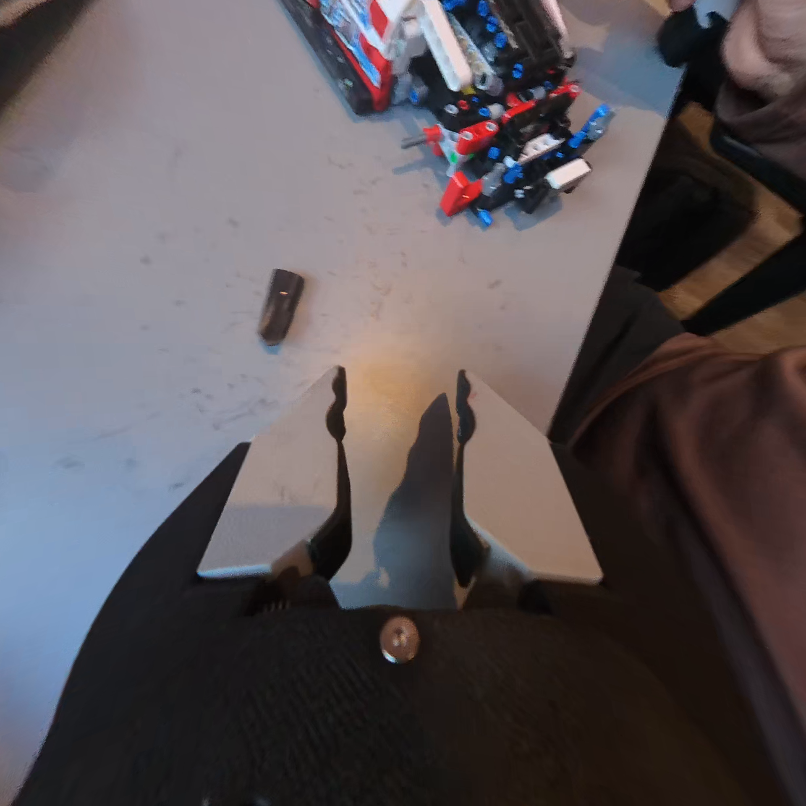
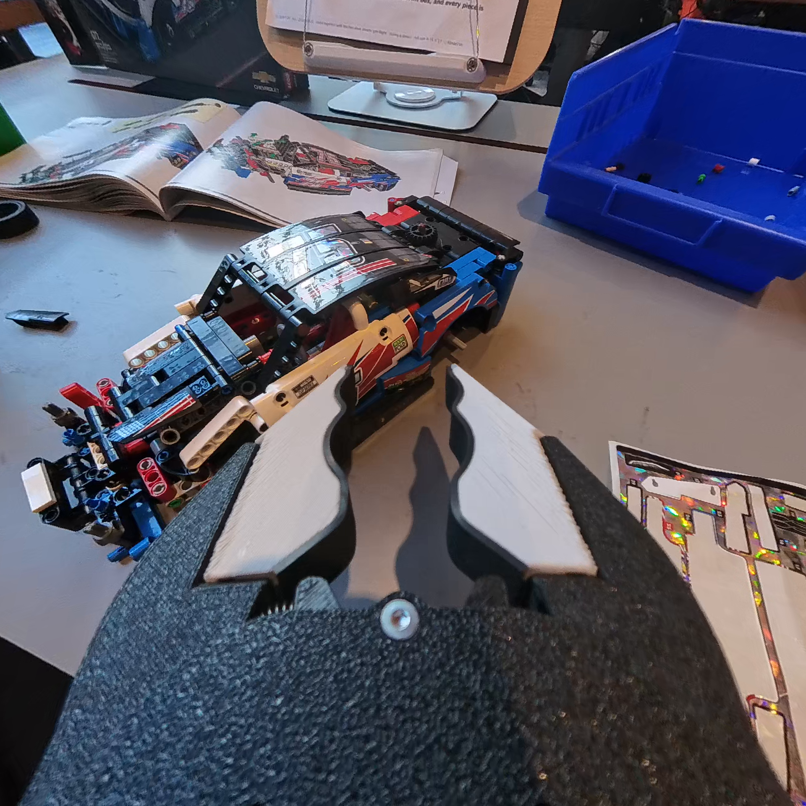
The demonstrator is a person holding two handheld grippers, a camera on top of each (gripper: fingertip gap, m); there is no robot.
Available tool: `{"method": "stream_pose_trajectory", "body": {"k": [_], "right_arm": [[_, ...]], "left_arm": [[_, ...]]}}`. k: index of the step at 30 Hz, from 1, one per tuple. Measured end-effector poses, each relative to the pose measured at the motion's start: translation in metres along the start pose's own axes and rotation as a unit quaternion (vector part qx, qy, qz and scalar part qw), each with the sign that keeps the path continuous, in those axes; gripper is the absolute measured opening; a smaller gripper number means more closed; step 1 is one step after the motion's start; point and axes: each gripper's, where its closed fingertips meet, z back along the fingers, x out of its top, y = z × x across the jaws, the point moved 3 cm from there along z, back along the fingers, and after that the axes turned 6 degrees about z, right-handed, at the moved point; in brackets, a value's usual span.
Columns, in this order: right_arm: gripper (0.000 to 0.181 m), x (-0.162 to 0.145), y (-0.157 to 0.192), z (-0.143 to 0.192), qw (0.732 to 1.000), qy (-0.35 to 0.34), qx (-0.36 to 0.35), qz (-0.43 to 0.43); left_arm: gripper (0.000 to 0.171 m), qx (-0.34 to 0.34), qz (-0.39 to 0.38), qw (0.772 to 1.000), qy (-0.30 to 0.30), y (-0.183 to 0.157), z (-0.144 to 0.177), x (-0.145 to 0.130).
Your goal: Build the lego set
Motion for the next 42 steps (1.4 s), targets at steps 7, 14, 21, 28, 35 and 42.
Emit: {"method": "stream_pose_trajectory", "body": {"k": [7, 14, 21, 28, 35, 42], "right_arm": [[0.041, 0.002, -0.004, 0.002, 1.000, -0.011, -0.008, -0.011], [0.041, 0.002, -0.011, 0.005, 1.000, -0.016, -0.022, -0.015], [0.042, 0.003, -0.027, 0.009, 0.998, -0.027, -0.045, -0.025], [0.058, 0.006, -0.057, 0.011, 0.993, -0.035, -0.109, -0.025], [0.061, 0.006, -0.076, 0.002, 0.990, -0.044, -0.117, -0.063], [0.052, 0.000, -0.079, -0.008, 0.991, -0.014, -0.114, -0.070]], "left_arm": [[0.048, 0.051, 0.015, 0.999, 0.005, 0.046, -0.007, 0.014], [0.044, -0.059, 0.005, 0.998, 0.014, 0.009, -0.024, 0.017], [0.043, -0.012, -0.005, 1.000, -0.027, 0.020, -0.007, -0.001], [0.041, 0.050, -0.064, 0.990, -0.119, 0.026, 0.016, 0.004], [0.027, 0.055, -0.161, 0.971, -0.167, 0.015, 0.021, 0.012], [0.020, 0.035, -0.159, 0.969, -0.185, 0.017, 0.025, 0.016]]}}
